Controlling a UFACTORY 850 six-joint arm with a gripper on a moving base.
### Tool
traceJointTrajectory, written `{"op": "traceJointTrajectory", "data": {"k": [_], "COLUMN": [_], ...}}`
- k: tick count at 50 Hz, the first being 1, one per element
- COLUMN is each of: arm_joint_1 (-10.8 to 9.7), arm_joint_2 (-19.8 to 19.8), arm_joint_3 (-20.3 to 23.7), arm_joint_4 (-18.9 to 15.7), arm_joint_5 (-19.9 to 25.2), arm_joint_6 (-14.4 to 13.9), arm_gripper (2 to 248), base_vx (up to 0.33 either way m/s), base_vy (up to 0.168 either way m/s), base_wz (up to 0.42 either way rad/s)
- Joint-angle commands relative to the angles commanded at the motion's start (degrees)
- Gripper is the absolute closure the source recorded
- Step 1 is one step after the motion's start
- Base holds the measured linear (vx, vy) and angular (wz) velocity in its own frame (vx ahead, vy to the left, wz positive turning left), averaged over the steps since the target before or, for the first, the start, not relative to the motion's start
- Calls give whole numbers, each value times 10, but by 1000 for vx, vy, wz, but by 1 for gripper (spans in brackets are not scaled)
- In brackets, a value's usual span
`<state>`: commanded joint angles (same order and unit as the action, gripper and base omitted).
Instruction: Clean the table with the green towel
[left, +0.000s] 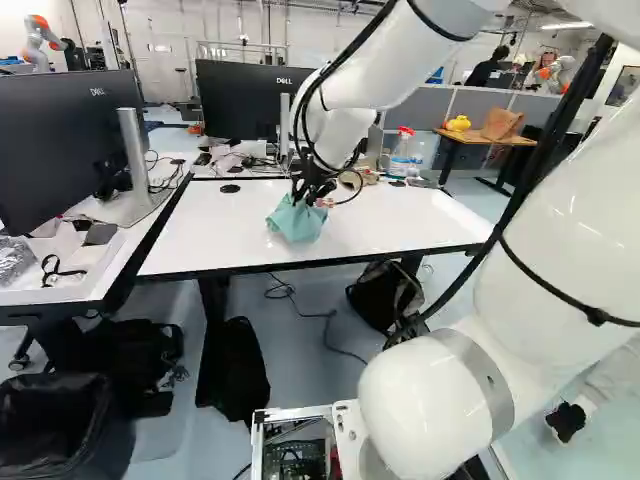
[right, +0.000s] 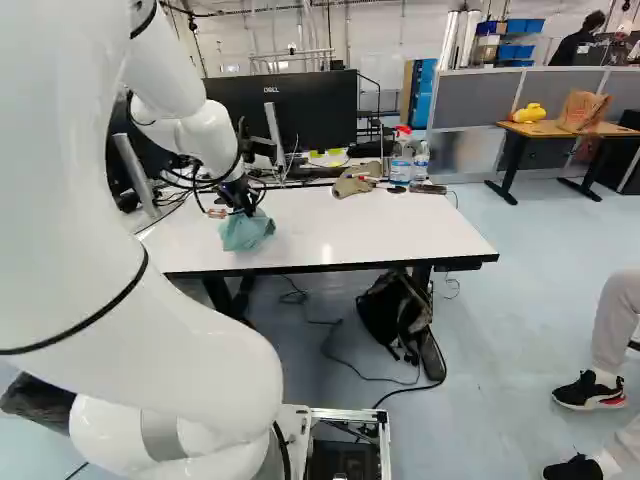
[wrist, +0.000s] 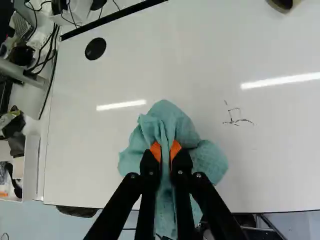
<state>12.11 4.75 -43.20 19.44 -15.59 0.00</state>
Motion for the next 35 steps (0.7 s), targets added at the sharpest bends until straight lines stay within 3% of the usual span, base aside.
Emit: {"op": "traceJointTrajectory", "data": {"k": [35], "arm_joint_1": [-81], "arm_joint_2": [-27], "arm_joint_3": [-26], "arm_joint_4": [0], "arm_joint_5": [0], "arm_joint_6": [0], "arm_gripper": [209], "base_vx": [0], "base_vy": [0], "base_wz": [0]}}
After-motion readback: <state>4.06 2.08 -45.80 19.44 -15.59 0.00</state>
